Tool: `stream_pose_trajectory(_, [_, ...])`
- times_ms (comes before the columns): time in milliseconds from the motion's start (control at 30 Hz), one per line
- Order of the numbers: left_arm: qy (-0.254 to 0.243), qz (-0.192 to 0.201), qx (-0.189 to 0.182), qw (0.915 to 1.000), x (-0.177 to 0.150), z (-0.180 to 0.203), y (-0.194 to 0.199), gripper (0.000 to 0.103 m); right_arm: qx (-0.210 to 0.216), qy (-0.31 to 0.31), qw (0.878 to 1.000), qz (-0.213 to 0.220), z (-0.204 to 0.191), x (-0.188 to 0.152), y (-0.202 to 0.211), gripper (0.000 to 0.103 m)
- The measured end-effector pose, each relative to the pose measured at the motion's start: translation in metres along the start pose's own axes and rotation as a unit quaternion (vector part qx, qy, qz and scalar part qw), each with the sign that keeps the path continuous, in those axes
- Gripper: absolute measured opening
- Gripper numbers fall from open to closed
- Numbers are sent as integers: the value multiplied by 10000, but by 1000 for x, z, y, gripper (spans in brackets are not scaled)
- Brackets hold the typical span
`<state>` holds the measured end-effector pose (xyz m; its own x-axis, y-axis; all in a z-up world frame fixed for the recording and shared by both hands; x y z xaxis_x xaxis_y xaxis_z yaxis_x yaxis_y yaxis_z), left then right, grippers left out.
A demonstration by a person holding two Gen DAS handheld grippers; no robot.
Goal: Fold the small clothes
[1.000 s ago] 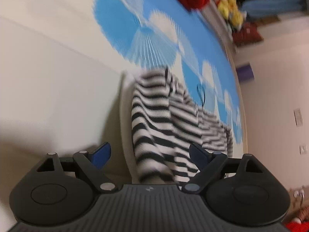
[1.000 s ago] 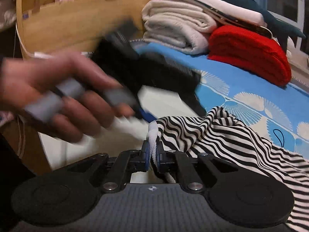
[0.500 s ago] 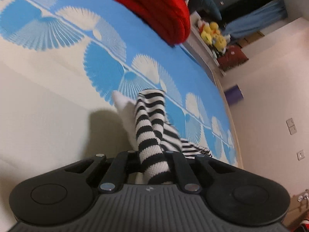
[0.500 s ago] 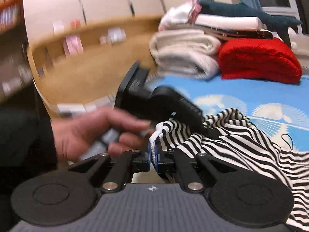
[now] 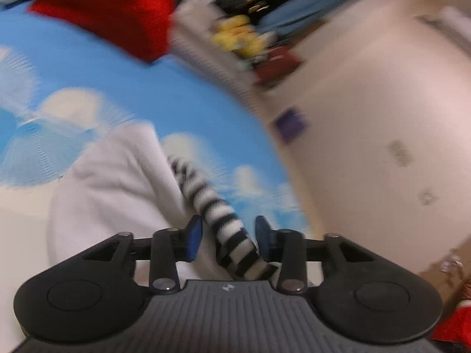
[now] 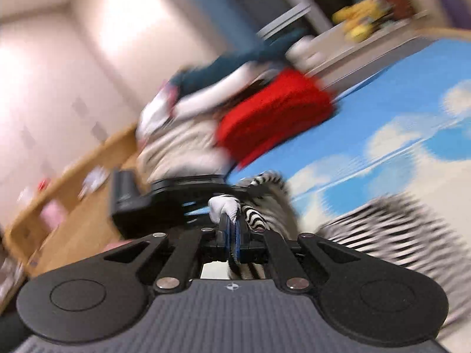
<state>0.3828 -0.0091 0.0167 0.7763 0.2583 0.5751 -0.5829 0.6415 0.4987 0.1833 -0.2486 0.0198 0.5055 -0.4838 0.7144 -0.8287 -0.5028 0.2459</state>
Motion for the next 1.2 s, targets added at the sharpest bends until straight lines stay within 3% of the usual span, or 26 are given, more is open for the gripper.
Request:
stream_pose_trajectory(67, [-67, 178, -145, 9997, -3, 16, -2, 48, -615, -362, 9972, 226, 43, 15, 29, 2])
stream_pose_trajectory(133, [-227, -65, -45, 9997, -12, 18, -11, 48, -1557, -859, 9840, 83, 94, 18, 48, 2])
stream_pose_trajectory(233, [-729, -708, 460, 9938, -30, 16, -32, 46, -2846, -1662, 9400, -887, 170, -6, 56, 3])
stream_pose_trajectory(300, [-1075, -1202, 760, 9840, -47, 10, -42, 46, -3036, -2330, 9164, -1177, 200, -21, 63, 8])
stream_pose_trajectory(333, [-1222, -1435, 835, 9785, -55, 4, -43, 46, -3017, -2406, 9150, -1180, 204, -20, 65, 10])
stream_pose_trajectory(367, [-1412, -1693, 890, 9713, -66, -1, -44, 46, -3002, -2248, 9200, -1135, 202, -14, 66, 10])
stream_pose_trajectory(400, [-1584, -1855, 927, 9653, -73, -4, -44, 46, -2927, -1988, 9296, -1035, 196, -4, 65, 17])
stream_pose_trajectory(433, [-1797, -2045, 921, 9578, -83, -4, -45, 46, -2808, -1740, 9394, -918, 190, 6, 63, 26])
stream_pose_trajectory(500, [-2078, -2450, 836, 9433, -102, -8, -45, 46, -2639, -1443, 9500, -837, 185, 21, 55, 67])
stream_pose_trajectory(533, [-2186, -2601, 839, 9368, -108, -12, -43, 45, -2607, -1357, 9513, -934, 187, 24, 48, 71])
stream_pose_trajectory(633, [-2519, -2885, 759, 9206, -131, -10, -37, 45, -2581, -1035, 9465, -1637, 205, 19, 13, 70])
stream_pose_trajectory(733, [-2699, -3214, 750, 9046, -152, -15, -43, 45, -2650, -1065, 9269, -2434, 226, 1, -16, 64])
stream_pose_trajectory(767, [-2874, -3322, 849, 8943, -161, -18, -49, 45, -2649, -1177, 9197, -2649, 228, -9, -21, 47])
stream_pose_trajectory(800, [-3043, -3398, 917, 8851, -171, -20, -52, 45, -2619, -1346, 9152, -2751, 230, -15, -21, 12])
stream_pose_trajectory(867, [-3450, -3417, 946, 8690, -183, -19, -55, 46, -2462, -1691, 9182, -2604, 230, -13, -12, 9])
stream_pose_trajectory(967, [-3396, -3439, 788, 8719, -185, -21, -57, 46, -2368, -1803, 9259, -2326, 225, 0, 16, 7])
stream_pose_trajectory(1100, [-3580, -3498, 736, 8626, -182, -21, -51, 46, -2854, -2058, 8957, -2718, 247, -22, 37, 3])
stream_pose_trajectory(1133, [-3490, -3480, 703, 8673, -175, -20, -50, 46, -2839, -2133, 8910, -2828, 250, -27, 36, 3])
stream_pose_trajectory(1200, [-3117, -3141, 705, 8940, -149, -21, -43, 48, -2832, -2123, 8951, -2712, 249, -23, 37, 4])
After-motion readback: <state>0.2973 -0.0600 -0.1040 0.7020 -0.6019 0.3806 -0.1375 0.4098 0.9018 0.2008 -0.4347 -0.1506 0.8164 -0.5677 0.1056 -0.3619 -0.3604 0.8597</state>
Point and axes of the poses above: each gripper's, at about its wrist camera, not at the fingertips, and y roughly against the way its jaws point, z to its right, x to its top, the point moved 4 cm from there along -y, roughly the way its jaws point, and after that the axes turned 3 degrees about x, right-handed, at the moved point
